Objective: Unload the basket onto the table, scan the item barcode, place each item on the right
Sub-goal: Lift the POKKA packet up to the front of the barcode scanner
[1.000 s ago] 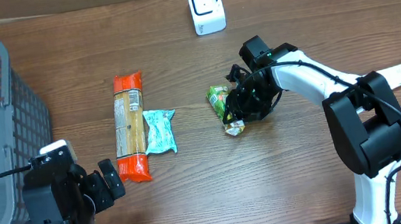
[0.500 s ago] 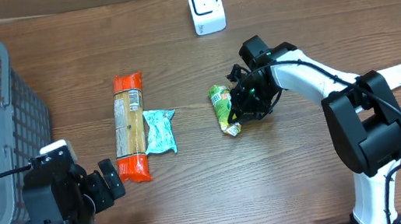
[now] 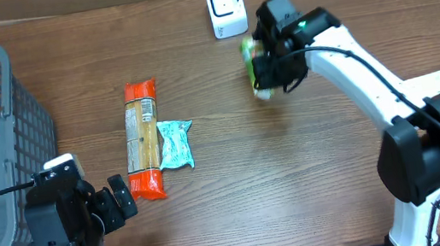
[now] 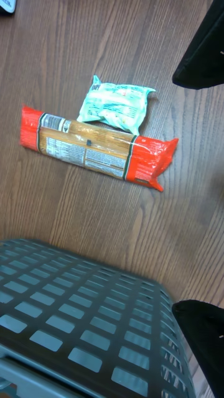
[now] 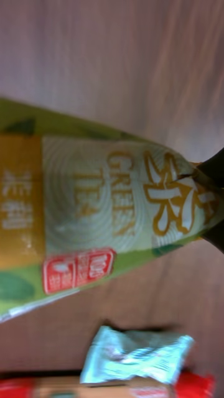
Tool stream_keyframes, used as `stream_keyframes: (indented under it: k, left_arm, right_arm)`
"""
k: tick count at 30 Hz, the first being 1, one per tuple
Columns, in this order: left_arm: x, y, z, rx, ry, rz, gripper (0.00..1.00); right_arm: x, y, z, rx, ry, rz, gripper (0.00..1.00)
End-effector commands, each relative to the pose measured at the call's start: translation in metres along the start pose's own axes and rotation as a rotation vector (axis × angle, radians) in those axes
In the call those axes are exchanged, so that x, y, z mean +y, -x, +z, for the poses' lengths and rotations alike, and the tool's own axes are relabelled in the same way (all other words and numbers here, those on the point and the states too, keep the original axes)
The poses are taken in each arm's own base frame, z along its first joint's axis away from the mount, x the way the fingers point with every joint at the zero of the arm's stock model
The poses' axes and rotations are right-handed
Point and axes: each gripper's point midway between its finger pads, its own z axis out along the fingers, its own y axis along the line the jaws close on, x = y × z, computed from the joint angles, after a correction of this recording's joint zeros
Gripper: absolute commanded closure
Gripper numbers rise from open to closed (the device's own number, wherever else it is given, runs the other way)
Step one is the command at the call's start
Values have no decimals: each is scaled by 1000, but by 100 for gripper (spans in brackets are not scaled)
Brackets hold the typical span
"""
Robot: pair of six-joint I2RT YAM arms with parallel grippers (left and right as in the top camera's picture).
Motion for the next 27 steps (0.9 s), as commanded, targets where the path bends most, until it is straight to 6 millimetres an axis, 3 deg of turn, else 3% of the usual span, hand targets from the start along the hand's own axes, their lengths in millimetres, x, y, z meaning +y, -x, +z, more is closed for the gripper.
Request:
stream_keyframes:
  k: [1, 6, 10, 13, 16, 18, 21, 27]
  left_arm:
    - [4, 1, 0, -6, 19, -15, 0]
    - [4, 1, 0, -6, 19, -15, 1]
    - [4, 1, 0, -6, 19, -15, 0]
    - [4, 1, 0, -6, 19, -15, 1]
    - [4, 1, 0, -6, 19, -15, 0]
    - [4, 1, 0, -6, 19, -15, 0]
    - [4, 1, 0, -6, 19, -15, 0]
    - [4, 1, 0, -6, 19, -15, 0]
  right_arm:
    - [-22, 52, -63, -266, -212, -19, 96]
    - [-38, 88, -103, -434, -359, -31, 97]
    - [-29, 113, -148, -564, -394, -60, 97]
    - [-17, 139, -196, -714, -402, -90, 97]
    - [-13, 153, -212, -789, -415, -121, 97]
    - [-13, 162, -212, -815, -443, -150, 96]
    - [-19, 178, -195, -818, -514, -207, 96]
    - [-35, 211, -140, -767, -703, -383, 96]
